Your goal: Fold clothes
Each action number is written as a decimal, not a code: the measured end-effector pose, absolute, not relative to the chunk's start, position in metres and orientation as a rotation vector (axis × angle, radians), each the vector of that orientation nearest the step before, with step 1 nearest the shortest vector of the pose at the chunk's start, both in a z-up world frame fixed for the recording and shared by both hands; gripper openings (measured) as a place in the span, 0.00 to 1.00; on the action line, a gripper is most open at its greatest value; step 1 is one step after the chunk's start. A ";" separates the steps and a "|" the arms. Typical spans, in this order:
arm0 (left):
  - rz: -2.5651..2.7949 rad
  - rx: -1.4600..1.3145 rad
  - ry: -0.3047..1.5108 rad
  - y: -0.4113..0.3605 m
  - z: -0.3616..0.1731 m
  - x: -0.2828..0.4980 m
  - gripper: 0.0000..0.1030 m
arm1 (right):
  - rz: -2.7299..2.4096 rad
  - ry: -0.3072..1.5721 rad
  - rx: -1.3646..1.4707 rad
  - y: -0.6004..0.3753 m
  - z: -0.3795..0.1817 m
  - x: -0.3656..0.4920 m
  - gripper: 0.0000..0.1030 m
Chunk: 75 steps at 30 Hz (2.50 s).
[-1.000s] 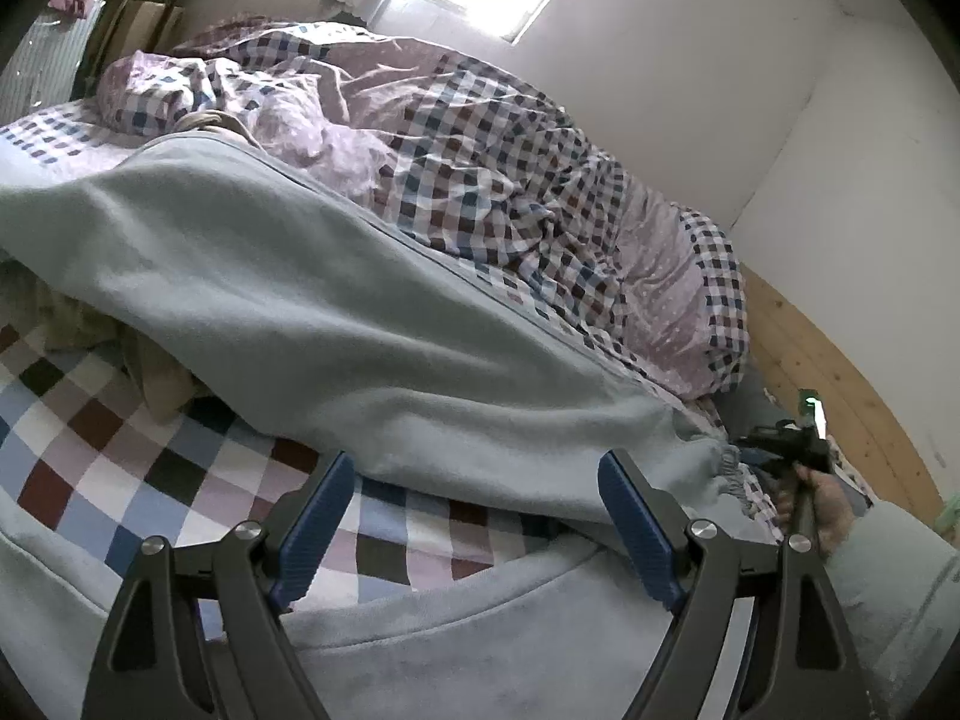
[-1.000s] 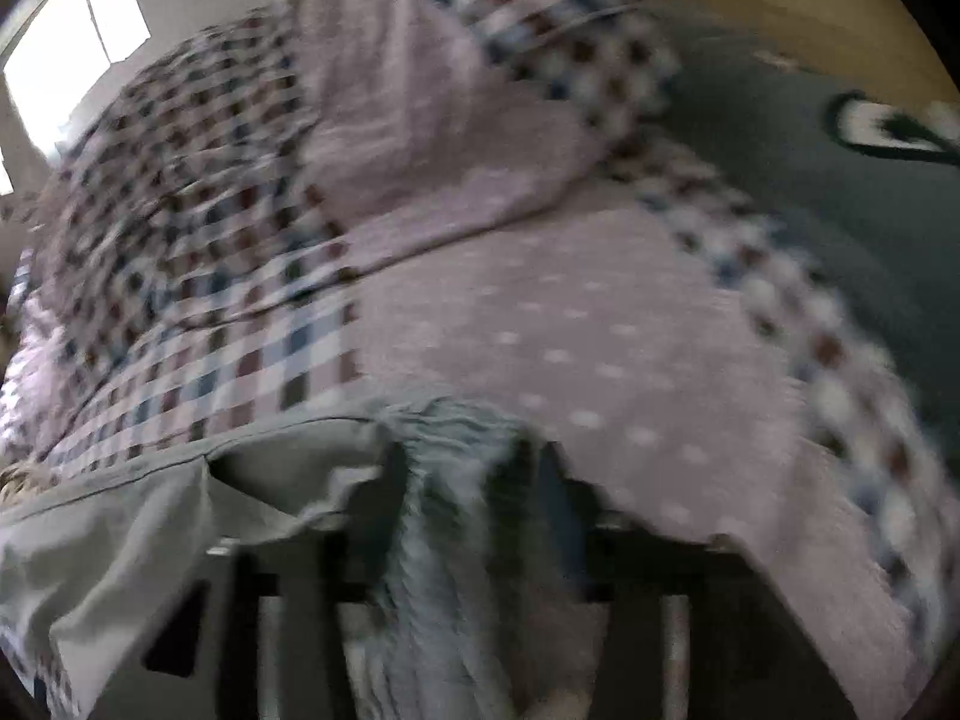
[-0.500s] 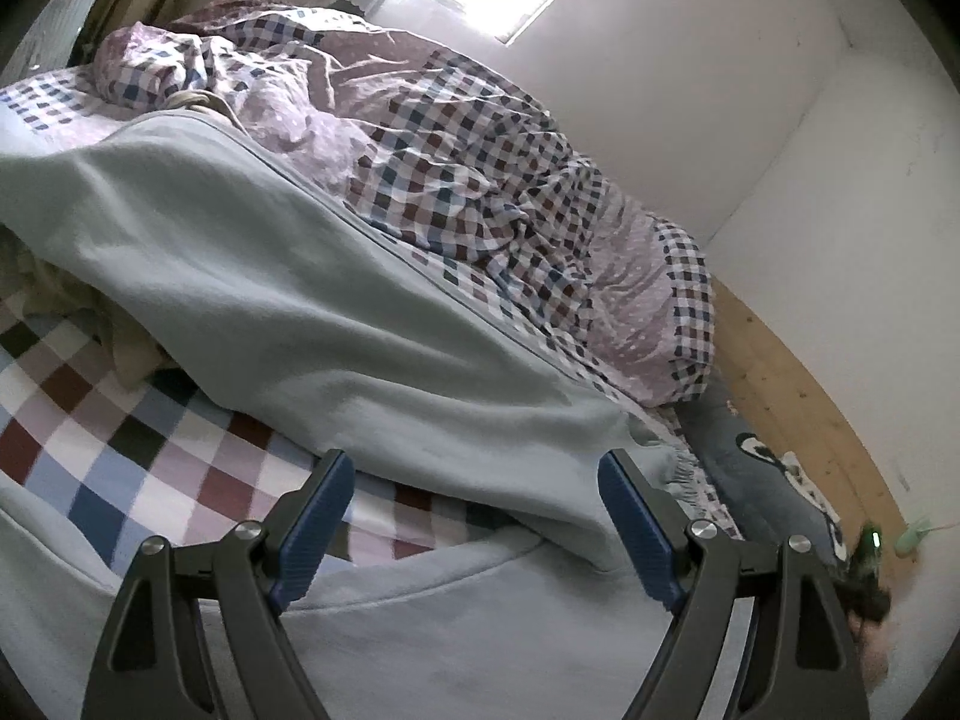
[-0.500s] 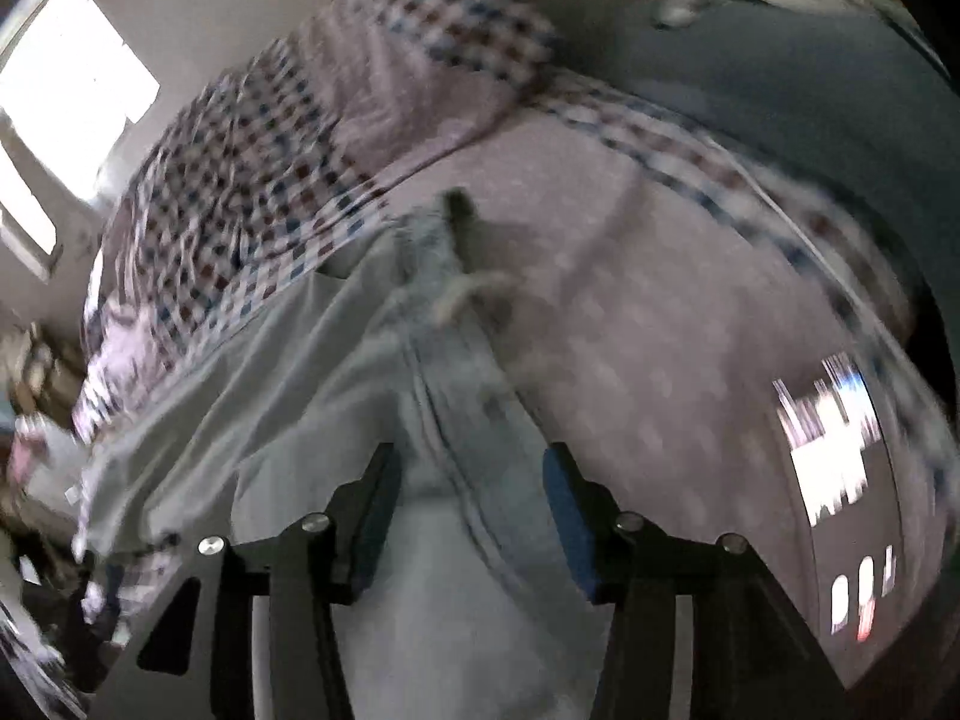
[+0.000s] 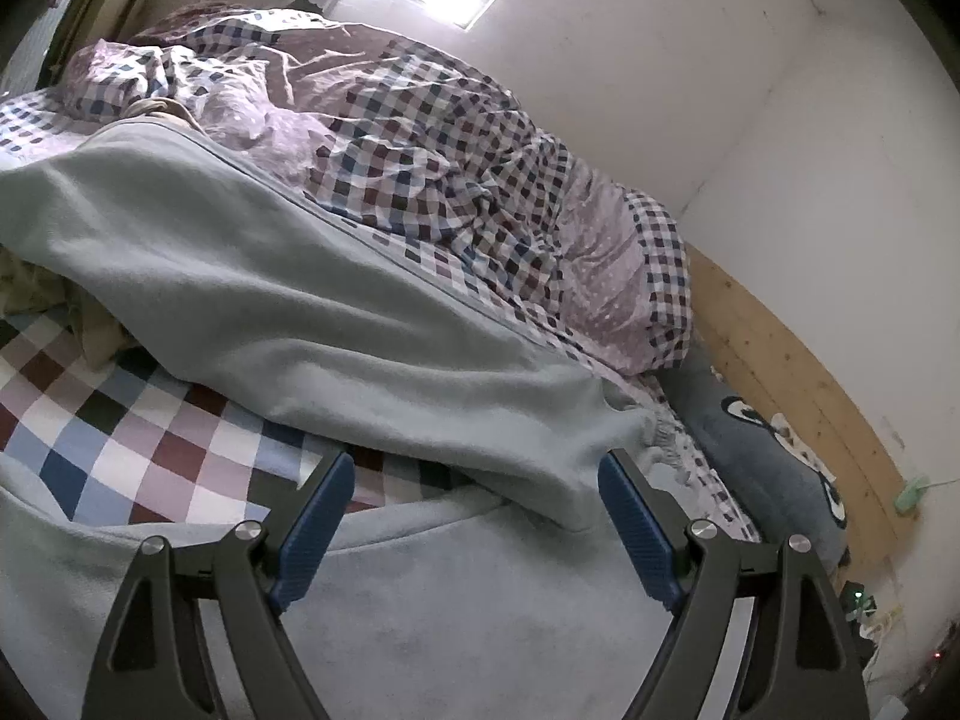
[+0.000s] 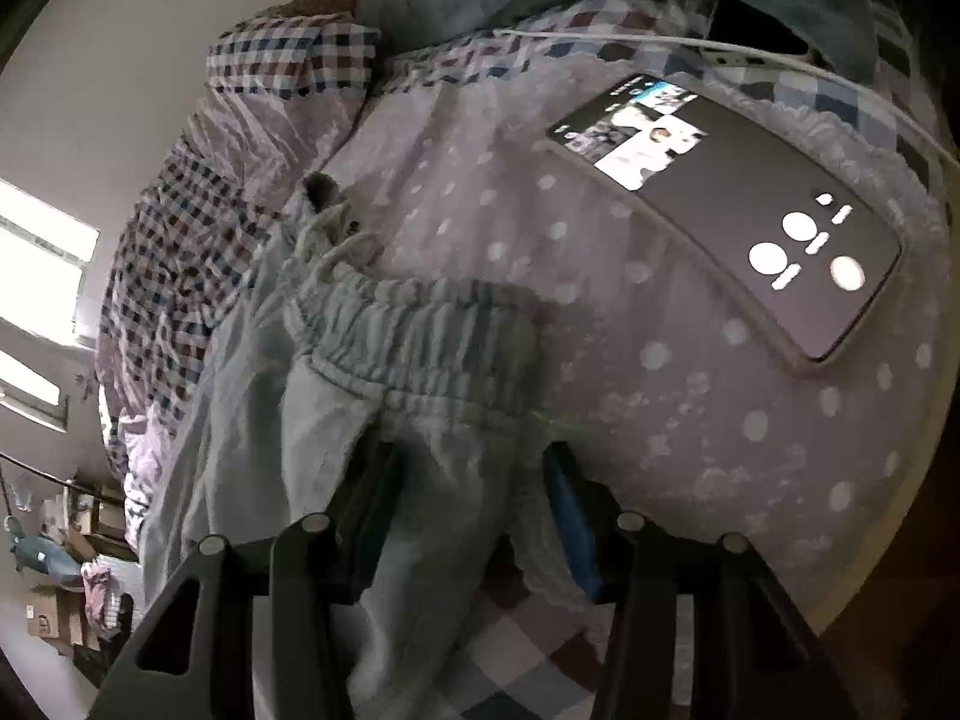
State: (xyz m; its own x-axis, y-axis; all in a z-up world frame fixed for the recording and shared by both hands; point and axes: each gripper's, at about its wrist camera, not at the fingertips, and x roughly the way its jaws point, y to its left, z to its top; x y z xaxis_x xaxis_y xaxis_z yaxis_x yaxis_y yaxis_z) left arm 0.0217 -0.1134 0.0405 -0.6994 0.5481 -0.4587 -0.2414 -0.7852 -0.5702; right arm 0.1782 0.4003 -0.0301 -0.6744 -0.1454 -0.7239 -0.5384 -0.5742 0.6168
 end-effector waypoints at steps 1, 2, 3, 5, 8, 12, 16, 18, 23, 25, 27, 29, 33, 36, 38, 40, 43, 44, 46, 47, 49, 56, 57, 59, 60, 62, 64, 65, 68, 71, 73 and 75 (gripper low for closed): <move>2.459 -0.879 -0.665 -0.113 0.041 0.022 0.84 | 2.337 1.294 -1.131 0.399 -0.030 0.176 0.34; 2.460 -0.877 -0.663 -0.112 0.041 0.023 0.84 | 2.341 1.272 -1.141 0.396 -0.029 0.174 0.27; 2.463 -0.875 -0.661 -0.112 0.041 0.023 0.84 | 2.344 1.257 -1.138 0.395 -0.027 0.176 0.13; 2.463 -0.871 -0.665 -0.113 0.043 0.024 0.84 | 2.352 1.216 -1.108 0.393 -0.015 0.184 0.04; 2.458 -0.862 -0.677 -0.116 0.045 0.024 0.84 | 2.343 1.112 -1.082 0.390 -0.001 0.193 0.03; 2.458 -0.908 -0.676 -0.118 0.039 0.020 0.84 | 2.261 1.038 -1.193 0.394 -0.023 0.187 0.07; 2.457 -0.949 -0.742 -0.128 0.035 0.015 0.84 | 2.201 1.012 -1.144 0.394 -0.008 0.203 0.19; 2.465 -0.934 -0.775 -0.137 0.038 0.014 0.84 | 2.203 0.923 -1.066 0.387 0.013 0.212 0.20; 2.474 -0.929 -0.892 -0.165 0.038 0.012 0.84 | 2.314 0.730 -0.935 0.353 0.064 0.205 0.21; 2.474 -0.937 -0.949 -0.179 0.035 0.012 0.84 | 2.440 0.683 -0.951 0.329 0.079 0.182 0.23; 2.473 -0.944 -1.007 -0.194 0.032 0.011 0.84 | 2.602 0.633 -0.998 0.294 0.085 0.153 0.29; 2.486 -0.941 -1.079 -0.215 0.030 0.012 0.84 | 2.757 0.585 -1.044 0.259 0.084 0.130 0.33; 2.537 -0.919 -1.234 -0.270 0.027 0.017 0.84 | 3.009 0.491 -1.174 0.188 0.063 0.081 0.36; 2.603 -0.919 -1.383 -0.328 0.024 0.024 0.84 | 3.122 0.427 -1.244 0.151 0.042 0.069 0.37; 2.623 -0.930 -1.518 -0.373 0.019 0.026 0.84 | 3.161 0.378 -1.295 0.134 0.027 0.067 0.38; 2.620 -0.962 -1.603 -0.405 0.012 0.020 0.84 | 3.162 0.337 -1.346 0.125 0.018 0.062 0.40; 2.558 -1.031 -1.712 -0.432 -0.003 0.004 0.84 | 3.195 0.363 -1.377 0.111 0.016 0.054 0.40; 2.551 -1.070 -1.714 -0.434 -0.006 -0.004 0.84 | 3.209 0.365 -1.369 0.109 0.018 0.053 0.41; 2.544 -1.141 -1.709 -0.437 -0.011 -0.019 0.85 | 3.227 0.369 -1.348 0.107 0.020 0.052 0.44; 2.565 -1.153 -1.686 -0.438 -0.010 -0.025 0.85 | 3.238 0.381 -1.345 0.106 0.021 0.052 0.44; 2.620 -1.160 -1.643 -0.440 -0.008 -0.036 0.85 | 3.241 0.400 -1.355 0.105 0.021 0.050 0.45; 2.635 -1.260 -1.609 -0.449 -0.019 -0.080 0.85 | 3.222 0.436 -1.370 0.110 0.021 0.044 0.45; 2.636 -1.257 -1.642 -0.452 -0.020 -0.084 0.85 | 3.218 0.443 -1.368 0.112 0.021 0.043 0.45; 2.652 -1.233 -1.674 -0.457 -0.020 -0.091 0.88 | 3.210 0.456 -1.365 0.114 0.021 0.042 0.45; 2.662 -1.215 -1.680 -0.459 -0.019 -0.094 0.88 | 3.206 0.461 -1.363 0.116 0.021 0.041 0.45; 2.670 -1.175 -1.686 -0.467 -0.013 -0.101 0.86 | 3.195 0.469 -1.363 0.118 0.020 0.039 0.46; 2.642 -1.076 -1.716 -0.473 0.006 -0.102 0.71 | 3.190 0.465 -1.359 0.119 0.020 0.037 0.46; 2.617 -1.012 -1.736 -0.476 0.018 -0.102 0.65 | 3.187 0.461 -1.357 0.120 0.020 0.037 0.46; 2.497 -0.760 -1.681 -0.478 0.078 -0.096 0.65 | 3.184 0.454 -1.357 0.121 0.020 0.035 0.46; 2.501 -0.531 -1.489 -0.465 0.124 -0.079 0.66 | 3.170 0.442 -1.362 0.122 0.018 0.035 0.46; 2.575 -0.474 -1.402 -0.460 0.132 -0.068 0.75 | 3.167 0.442 -1.358 0.123 0.018 0.035 0.46; 2.621 -0.583 -1.476 -0.466 0.106 -0.065 0.82 | 3.170 0.441 -1.347 0.124 0.020 0.036 0.46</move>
